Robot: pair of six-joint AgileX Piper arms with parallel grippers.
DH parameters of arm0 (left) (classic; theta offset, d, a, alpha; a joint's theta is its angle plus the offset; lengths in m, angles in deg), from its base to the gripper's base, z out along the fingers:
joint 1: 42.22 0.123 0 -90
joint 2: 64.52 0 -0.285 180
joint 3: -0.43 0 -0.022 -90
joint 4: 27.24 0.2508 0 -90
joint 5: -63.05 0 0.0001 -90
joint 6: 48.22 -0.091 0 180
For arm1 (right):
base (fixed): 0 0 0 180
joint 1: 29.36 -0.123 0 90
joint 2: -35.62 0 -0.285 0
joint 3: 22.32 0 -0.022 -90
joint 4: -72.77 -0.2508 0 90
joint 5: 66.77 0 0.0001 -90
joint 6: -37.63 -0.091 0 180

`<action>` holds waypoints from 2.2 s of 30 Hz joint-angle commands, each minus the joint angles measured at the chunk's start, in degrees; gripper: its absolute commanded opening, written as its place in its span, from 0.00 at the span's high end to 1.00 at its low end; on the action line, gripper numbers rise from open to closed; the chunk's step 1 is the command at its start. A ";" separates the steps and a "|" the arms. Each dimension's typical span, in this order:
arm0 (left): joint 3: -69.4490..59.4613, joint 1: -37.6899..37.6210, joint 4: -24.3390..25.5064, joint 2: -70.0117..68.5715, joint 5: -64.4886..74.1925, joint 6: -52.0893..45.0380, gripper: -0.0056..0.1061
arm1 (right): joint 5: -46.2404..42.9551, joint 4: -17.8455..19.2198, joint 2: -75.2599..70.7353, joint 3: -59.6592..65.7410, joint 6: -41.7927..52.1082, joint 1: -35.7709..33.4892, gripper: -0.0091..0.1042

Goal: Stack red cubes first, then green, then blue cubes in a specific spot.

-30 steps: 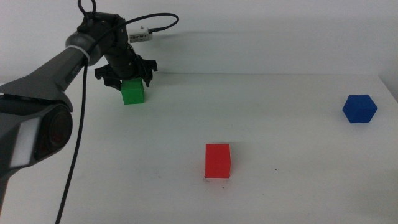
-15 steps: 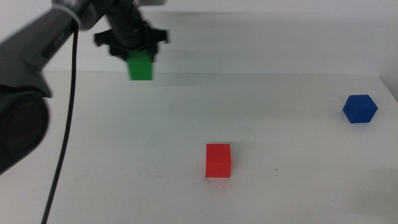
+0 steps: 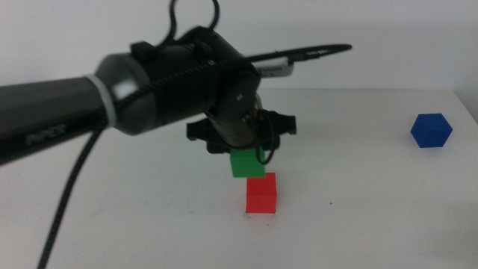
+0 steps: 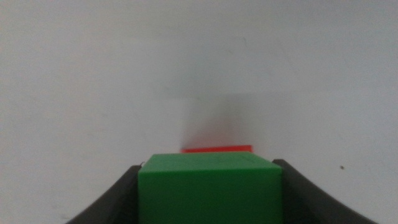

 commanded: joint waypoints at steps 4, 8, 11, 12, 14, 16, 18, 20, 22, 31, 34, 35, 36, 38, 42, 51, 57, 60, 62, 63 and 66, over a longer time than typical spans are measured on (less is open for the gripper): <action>-0.26 -0.88 -3.03 2.50 -3.80 0.10 0.68 | -0.48 0.39 -0.29 0.19 0.38 0.25 0.10; -0.18 -0.88 -4.33 4.44 -4.99 0.10 0.68 | -0.48 0.39 -0.29 0.19 0.38 0.25 0.10; -0.18 -0.88 -4.76 5.50 -5.16 -0.12 0.68 | -0.48 0.39 -0.29 0.19 0.38 0.25 0.10; -0.18 -0.88 -4.76 5.96 -5.10 -0.12 0.68 | -0.48 0.39 -0.29 0.19 0.38 0.25 0.10; -0.18 -0.88 -4.62 6.31 -5.39 -0.28 0.68 | -0.48 0.39 -0.29 0.19 0.38 0.25 0.10; -0.18 -0.88 -4.19 6.56 -5.49 -0.28 0.68 | -0.48 0.39 -0.29 0.19 0.38 0.25 0.10; -0.18 -0.88 -3.84 6.94 -5.60 -0.28 0.68 | -0.48 0.39 -0.29 0.19 0.38 0.25 0.10; -0.18 -0.88 -3.71 7.31 -5.90 -0.28 0.68 | -0.48 0.39 -0.29 0.19 0.38 0.25 0.10; -0.18 -0.88 -3.72 7.71 -5.90 -0.28 0.68 | -0.48 0.39 -0.29 0.19 0.38 0.25 0.10; -0.18 -0.88 -2.67 8.23 -5.65 -0.28 0.67 | -0.48 0.39 -0.29 0.19 0.38 0.25 0.10; -0.18 -0.88 -2.17 8.23 -5.57 -0.74 0.43 | -0.48 0.39 -0.29 0.19 0.38 0.25 0.10; -0.18 -0.88 -2.17 8.23 -5.57 -0.74 0.40 | -0.48 0.39 -0.29 0.19 0.38 0.25 0.10; -0.18 -0.88 -2.17 8.23 -5.57 -0.74 0.38 | -0.48 0.39 -0.29 0.19 0.38 0.25 0.10; -0.18 -0.88 -2.28 8.23 -5.26 -0.74 0.34 | -0.48 0.39 -0.29 0.19 0.38 0.25 0.10; -0.18 -0.88 -0.55 8.23 -3.94 -0.74 0.28 | -0.48 0.39 -0.29 0.19 0.38 0.25 0.10; -0.04 -0.78 0.23 -2.16 -10.00 -10.77 0.22 | -0.48 0.39 -0.29 0.19 0.38 0.25 0.10; -0.04 -0.78 -8.80 -20.35 -10.54 -31.02 0.22 | -0.48 0.39 -0.29 0.19 0.38 0.25 0.10; -0.16 -0.78 -14.24 -29.54 -4.70 -45.08 0.22 | -0.48 0.39 -0.29 0.19 0.38 0.25 0.10; -0.45 -0.57 -16.42 -35.39 1.97 -51.00 0.22 | -0.48 0.39 -0.29 0.19 0.38 0.25 0.10; -0.45 -0.26 -16.85 -37.91 5.28 -52.54 0.22 | -0.48 0.39 -0.29 0.19 0.38 0.25 0.10; -0.45 0.77 -19.60 -43.86 13.02 -56.44 0.22 | -0.48 0.39 -0.29 0.19 0.38 0.25 0.10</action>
